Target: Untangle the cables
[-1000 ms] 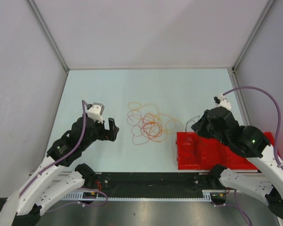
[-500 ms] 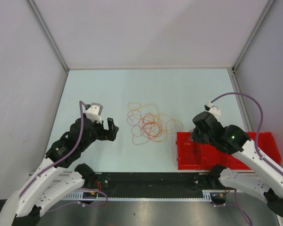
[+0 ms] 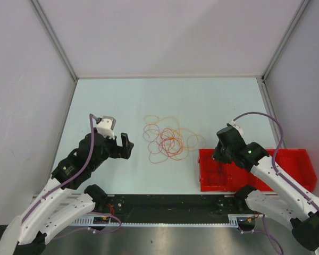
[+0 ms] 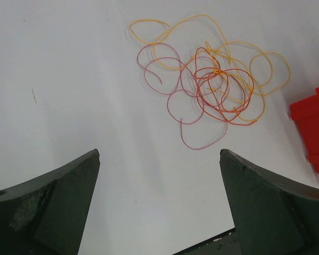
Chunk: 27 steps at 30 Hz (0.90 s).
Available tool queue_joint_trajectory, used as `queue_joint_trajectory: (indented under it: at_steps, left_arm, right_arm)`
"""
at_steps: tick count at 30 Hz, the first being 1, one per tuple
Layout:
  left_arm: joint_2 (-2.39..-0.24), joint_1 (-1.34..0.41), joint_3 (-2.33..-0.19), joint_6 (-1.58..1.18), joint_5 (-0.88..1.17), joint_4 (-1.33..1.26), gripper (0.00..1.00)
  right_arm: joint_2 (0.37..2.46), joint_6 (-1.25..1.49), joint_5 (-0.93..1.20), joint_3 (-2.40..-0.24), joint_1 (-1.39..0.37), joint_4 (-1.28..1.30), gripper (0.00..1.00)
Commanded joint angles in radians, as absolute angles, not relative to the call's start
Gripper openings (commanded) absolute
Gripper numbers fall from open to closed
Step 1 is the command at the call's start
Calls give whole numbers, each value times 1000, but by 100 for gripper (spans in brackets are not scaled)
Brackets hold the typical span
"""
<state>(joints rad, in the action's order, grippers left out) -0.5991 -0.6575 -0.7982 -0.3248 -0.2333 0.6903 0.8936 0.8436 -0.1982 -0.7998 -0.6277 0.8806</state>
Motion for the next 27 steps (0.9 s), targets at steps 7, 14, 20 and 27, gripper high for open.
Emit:
queue_joint_trajectory:
  at_steps: [7, 14, 20, 27]
  left_arm:
    - [-606, -652, -795, -336, -248, 661, 100]
    - [-609, -650, -795, -336, -250, 661, 100]
    - [-611, -650, -795, -334, -250, 660, 100]
    - [-611, -652, -795, -334, -247, 660, 100]
  right_arm:
    - [903, 721, 69, -678, -449, 644, 0]
    - [930, 706, 87, -650, -449, 571, 0]
    - [896, 652, 89, -575, -453, 453, 0]
    - [861, 681, 91, -446, -456, 374, 0]
